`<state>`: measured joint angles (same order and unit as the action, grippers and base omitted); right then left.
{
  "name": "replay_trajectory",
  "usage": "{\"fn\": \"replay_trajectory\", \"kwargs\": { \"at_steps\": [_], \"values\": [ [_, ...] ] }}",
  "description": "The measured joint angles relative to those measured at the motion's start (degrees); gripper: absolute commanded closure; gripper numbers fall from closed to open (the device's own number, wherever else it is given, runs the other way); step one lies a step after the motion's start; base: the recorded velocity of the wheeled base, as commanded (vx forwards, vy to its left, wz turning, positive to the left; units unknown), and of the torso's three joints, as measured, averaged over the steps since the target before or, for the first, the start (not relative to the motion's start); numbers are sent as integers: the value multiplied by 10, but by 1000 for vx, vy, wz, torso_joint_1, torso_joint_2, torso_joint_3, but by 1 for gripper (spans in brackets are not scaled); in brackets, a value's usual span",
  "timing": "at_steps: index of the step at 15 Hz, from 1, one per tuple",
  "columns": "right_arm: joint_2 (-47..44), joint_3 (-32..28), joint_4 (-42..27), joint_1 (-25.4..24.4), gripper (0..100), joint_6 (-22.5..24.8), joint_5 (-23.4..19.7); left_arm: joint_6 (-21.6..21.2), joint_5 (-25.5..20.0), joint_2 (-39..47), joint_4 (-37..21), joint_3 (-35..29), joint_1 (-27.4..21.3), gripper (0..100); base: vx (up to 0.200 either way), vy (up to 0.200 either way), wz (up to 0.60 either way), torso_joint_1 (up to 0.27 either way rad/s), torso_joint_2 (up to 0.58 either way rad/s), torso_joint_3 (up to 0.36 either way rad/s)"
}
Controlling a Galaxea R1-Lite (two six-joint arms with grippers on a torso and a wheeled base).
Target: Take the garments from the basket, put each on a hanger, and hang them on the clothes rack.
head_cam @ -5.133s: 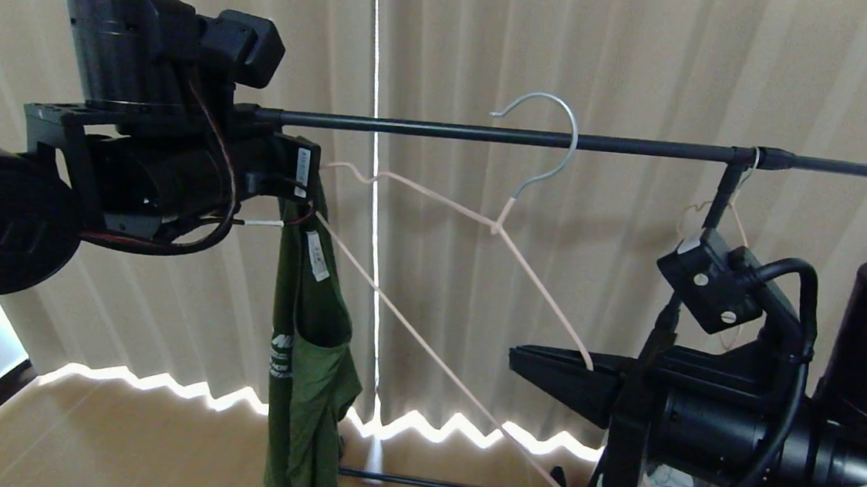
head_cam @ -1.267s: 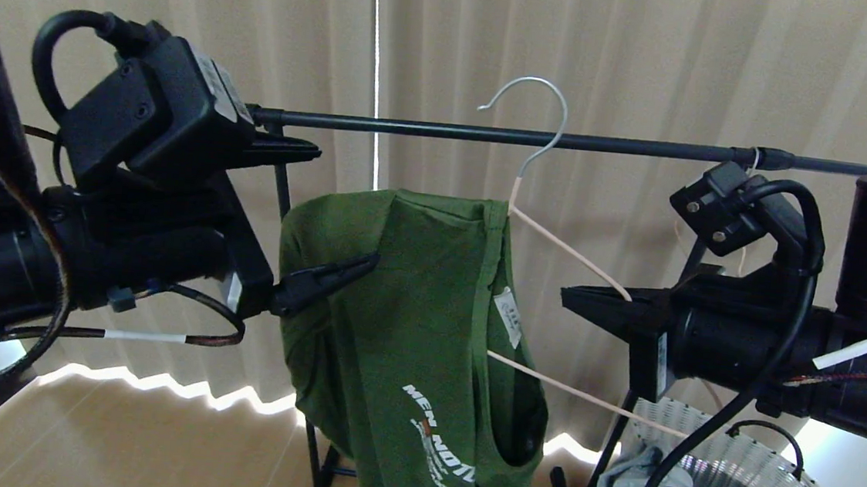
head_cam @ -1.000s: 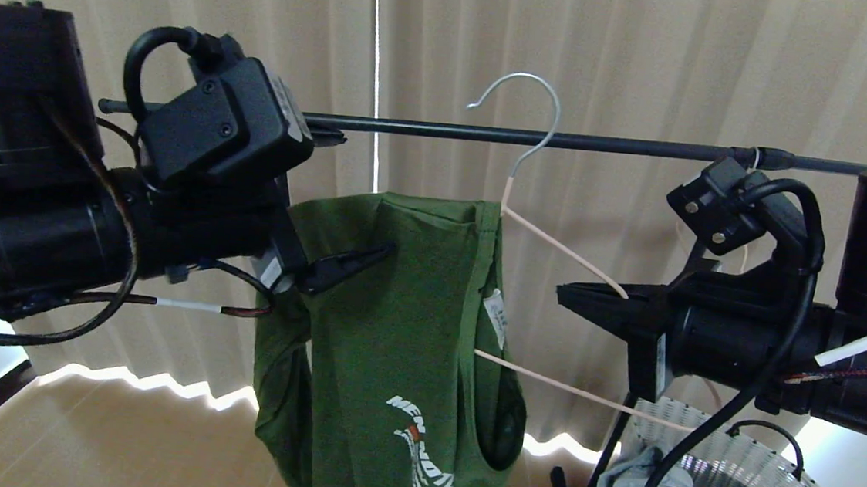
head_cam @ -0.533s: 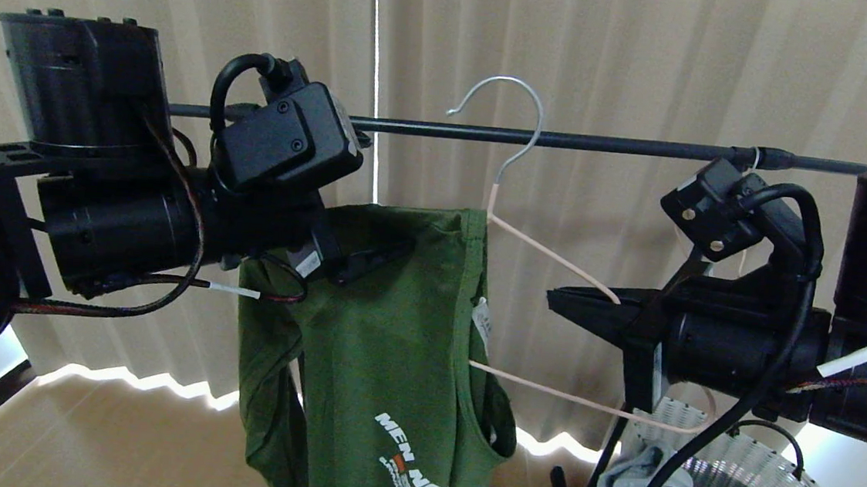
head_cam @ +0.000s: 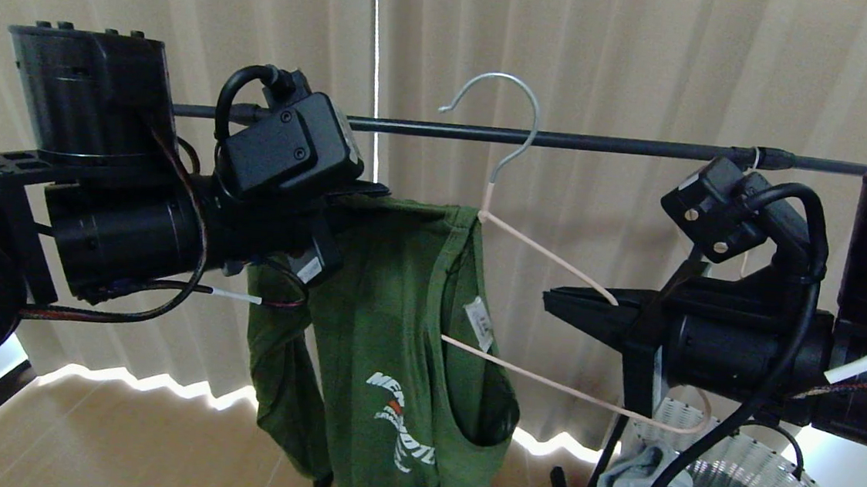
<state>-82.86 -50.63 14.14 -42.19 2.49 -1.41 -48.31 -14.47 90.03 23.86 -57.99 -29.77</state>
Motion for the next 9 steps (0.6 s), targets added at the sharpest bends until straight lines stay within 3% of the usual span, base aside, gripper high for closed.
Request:
{"fn": "replay_trajectory", "kwargs": {
  "at_steps": [6,7,9],
  "values": [
    [1,2,0,0,100,1,2,0,3,-4,25,21,0,100,0,0,0,0,0,0],
    [1,2,0,0,0,1,2,0,4,-5,39,28,0,100,0,0,0,0,0,0],
    [2,2,2,0,0,1,3,0,15,-8,52,39,0,100,0,0,0,0,0,0]
  ]
}}
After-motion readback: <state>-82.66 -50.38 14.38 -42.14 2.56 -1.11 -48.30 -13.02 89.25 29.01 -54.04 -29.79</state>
